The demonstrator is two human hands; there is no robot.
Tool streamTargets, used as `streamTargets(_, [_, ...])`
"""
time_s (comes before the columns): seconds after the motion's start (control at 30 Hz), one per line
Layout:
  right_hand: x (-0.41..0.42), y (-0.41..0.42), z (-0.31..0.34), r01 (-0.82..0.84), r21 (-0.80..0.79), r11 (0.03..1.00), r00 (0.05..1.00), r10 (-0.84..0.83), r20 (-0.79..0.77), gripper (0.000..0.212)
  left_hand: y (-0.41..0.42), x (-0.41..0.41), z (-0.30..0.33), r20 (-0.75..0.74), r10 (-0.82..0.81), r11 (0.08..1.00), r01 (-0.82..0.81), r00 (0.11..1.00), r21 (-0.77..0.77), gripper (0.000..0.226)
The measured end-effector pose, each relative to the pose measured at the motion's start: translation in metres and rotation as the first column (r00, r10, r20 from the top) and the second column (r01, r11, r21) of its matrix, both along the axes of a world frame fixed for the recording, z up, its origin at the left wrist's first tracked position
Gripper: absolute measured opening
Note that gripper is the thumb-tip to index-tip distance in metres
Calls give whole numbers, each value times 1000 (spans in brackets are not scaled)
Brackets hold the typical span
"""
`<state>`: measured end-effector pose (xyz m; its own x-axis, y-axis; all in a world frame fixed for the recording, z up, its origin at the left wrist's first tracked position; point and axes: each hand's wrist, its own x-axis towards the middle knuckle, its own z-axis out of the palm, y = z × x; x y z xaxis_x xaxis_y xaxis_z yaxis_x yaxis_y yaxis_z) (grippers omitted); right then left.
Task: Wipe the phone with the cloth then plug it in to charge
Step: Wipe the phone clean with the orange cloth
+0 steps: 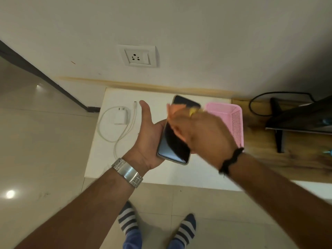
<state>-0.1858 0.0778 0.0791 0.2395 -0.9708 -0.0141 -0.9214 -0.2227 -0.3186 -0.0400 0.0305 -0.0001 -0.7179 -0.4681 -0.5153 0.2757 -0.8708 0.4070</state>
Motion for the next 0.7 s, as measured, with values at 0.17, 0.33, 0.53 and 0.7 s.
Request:
streamTargets(0.17, [-3, -15, -10, 75, -26, 997, 994, -77, -81, 25, -4, -3, 0, 9, 14, 1000, -14, 1000, -18, 125])
streamTargets(0.33, [3, -5, -6, 4, 10, 1000, 999, -3, -35, 20, 4, 2, -5, -3, -7, 1000, 7, 1000, -11, 130])
streamTargets(0.53, [3, -12, -15, 70, 12, 997, 996, -69, -64, 19, 0, 3, -8, -9, -15, 1000, 15, 1000, -21, 129])
streamTargets(0.7, [-13, -24, -16, 94, 1, 996, 993, -94, -76, 16, 5, 0, -8, -10, -29, 999, 29, 1000, -19, 132])
